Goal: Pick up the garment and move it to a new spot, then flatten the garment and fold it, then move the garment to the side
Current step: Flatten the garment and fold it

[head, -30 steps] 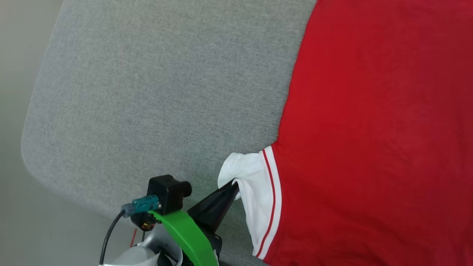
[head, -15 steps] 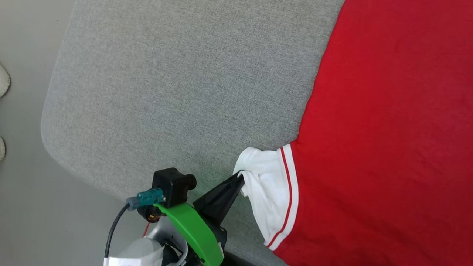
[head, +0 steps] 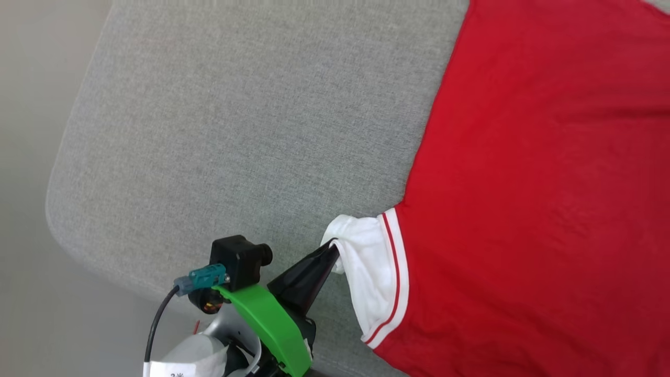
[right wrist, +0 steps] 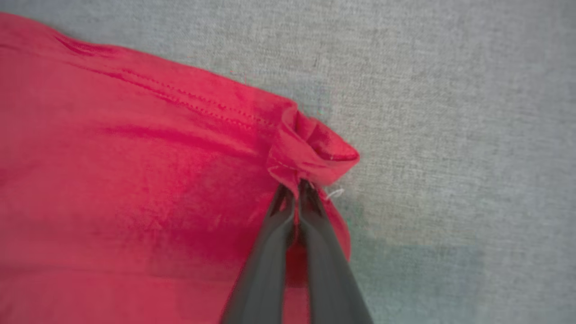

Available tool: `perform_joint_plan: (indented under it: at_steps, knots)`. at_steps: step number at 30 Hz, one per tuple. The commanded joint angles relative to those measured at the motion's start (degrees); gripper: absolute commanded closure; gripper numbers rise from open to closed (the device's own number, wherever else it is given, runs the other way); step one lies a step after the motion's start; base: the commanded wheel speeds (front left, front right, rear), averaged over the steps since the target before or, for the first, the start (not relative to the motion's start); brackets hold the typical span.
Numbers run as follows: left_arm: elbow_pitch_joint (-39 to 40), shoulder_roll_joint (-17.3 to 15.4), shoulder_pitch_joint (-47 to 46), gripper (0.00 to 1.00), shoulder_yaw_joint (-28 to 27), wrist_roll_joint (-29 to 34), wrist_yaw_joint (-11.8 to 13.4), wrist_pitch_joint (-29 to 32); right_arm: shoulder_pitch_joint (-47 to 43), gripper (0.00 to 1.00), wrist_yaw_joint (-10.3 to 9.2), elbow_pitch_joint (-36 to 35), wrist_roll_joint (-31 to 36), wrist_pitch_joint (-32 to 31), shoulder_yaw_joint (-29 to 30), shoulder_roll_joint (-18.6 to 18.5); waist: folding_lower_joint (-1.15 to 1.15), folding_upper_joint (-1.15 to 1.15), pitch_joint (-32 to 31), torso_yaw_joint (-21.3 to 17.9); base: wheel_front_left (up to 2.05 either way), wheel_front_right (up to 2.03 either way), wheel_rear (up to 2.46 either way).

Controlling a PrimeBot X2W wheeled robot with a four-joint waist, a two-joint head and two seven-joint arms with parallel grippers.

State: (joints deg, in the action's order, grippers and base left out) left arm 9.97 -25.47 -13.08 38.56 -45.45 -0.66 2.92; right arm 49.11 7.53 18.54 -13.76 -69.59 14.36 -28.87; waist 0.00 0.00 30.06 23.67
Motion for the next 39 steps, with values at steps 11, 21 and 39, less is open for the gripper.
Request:
perform_joint_plan:
  at_steps: [11,21,39]
  knots:
    - [0.0,-2.4,2.8,1.00,-1.5,-1.8,3.0,0.9,-20.3,1.00,-0.04,-4.8,-7.4,5.5,-0.5,3.2,0.00,0.00,-13.4,-10.0,0.00,0.00,0.00]
    - [-2.1,-2.1,7.2,1.00,-1.5,-4.0,4.4,-0.1,-40.3,1.00,-0.04,-12.5,-13.6,9.9,0.7,6.0,0.00,0.00,-22.5,-14.2,0.00,0.00,0.00]
    - [-4.0,-0.4,9.6,1.00,-1.7,-5.4,5.3,-2.5,-55.2,1.00,-0.04,-17.1,-15.1,12.9,2.7,10.1,0.00,0.00,-25.9,-16.2,0.00,0.00,0.00]
